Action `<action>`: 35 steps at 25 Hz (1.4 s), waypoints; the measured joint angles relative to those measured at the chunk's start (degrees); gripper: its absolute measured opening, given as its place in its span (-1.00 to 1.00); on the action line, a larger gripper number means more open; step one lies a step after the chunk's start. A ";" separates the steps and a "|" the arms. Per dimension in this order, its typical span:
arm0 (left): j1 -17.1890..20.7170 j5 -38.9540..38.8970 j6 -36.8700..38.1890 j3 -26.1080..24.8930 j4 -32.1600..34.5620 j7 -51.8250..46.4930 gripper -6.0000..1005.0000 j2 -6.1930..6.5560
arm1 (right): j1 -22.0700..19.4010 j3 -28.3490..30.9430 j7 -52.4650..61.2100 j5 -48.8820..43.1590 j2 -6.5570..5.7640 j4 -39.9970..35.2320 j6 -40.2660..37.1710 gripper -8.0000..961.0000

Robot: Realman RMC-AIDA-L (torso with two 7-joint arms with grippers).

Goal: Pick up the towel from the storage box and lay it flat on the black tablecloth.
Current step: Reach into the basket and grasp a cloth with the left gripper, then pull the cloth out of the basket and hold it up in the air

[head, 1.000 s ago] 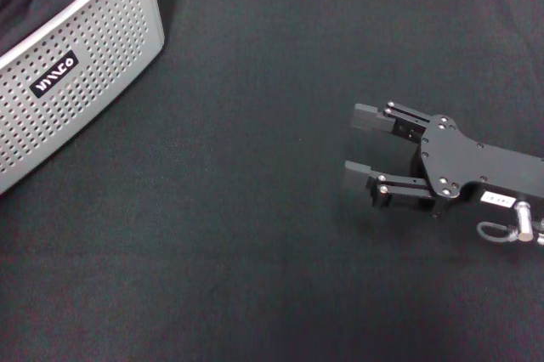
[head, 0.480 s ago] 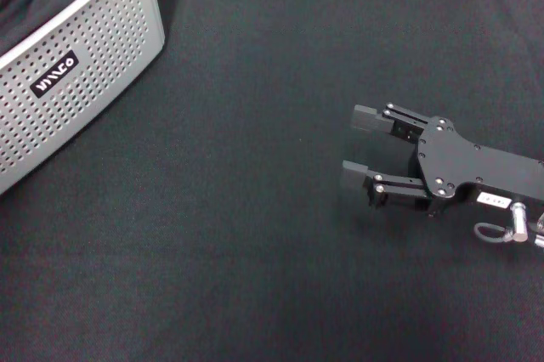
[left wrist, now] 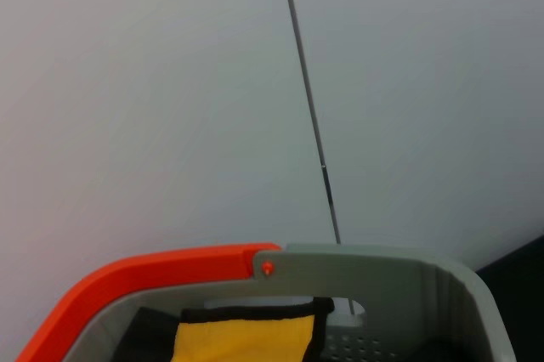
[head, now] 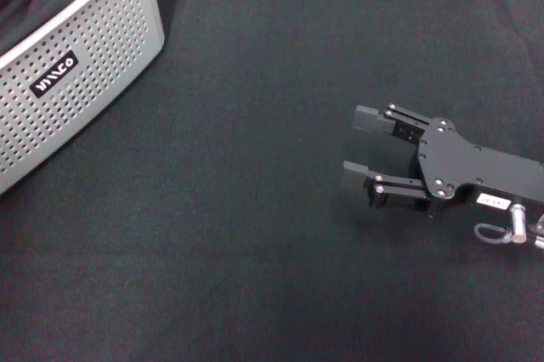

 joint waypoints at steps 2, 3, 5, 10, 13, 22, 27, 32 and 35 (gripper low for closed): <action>-0.03 0.14 -0.07 -0.14 -0.21 0.00 -0.33 -0.01 | -0.09 0.00 -0.22 0.00 0.05 0.00 0.00 0.76; -0.04 0.16 -0.11 -0.22 -0.30 -0.01 -0.40 -0.01 | -0.12 0.00 -0.25 0.00 0.06 0.00 0.00 0.76; -0.07 0.20 -0.21 -0.33 -0.42 -0.06 -0.53 -0.01 | -0.16 0.00 -0.29 0.00 0.08 0.00 0.00 0.76; 0.36 -1.04 -0.25 -0.41 0.51 -0.17 -0.80 -0.02 | -0.79 0.01 -0.36 0.03 0.09 -0.21 0.00 0.76; 1.49 -5.02 -0.27 -0.56 2.72 -0.07 -0.90 -0.05 | -1.25 0.95 -0.41 0.02 0.09 -0.19 -0.16 0.75; 8.39 -44.73 2.08 -7.13 12.39 10.22 -0.91 0.30 | -2.37 1.65 -3.25 0.10 0.08 -0.57 -0.64 0.75; 8.39 -64.55 8.18 -11.59 12.43 14.11 -0.91 1.52 | -2.36 1.67 -4.43 0.11 0.08 -0.70 -0.82 0.75; 6.48 -71.06 12.43 -12.32 11.17 13.69 -0.91 2.86 | -3.97 3.52 -6.96 0.00 0.06 -0.33 -4.77 0.75; 6.35 -70.70 13.38 -11.75 10.54 13.85 -0.91 2.57 | -5.63 4.64 -8.65 -0.06 -0.12 -0.20 -8.29 0.75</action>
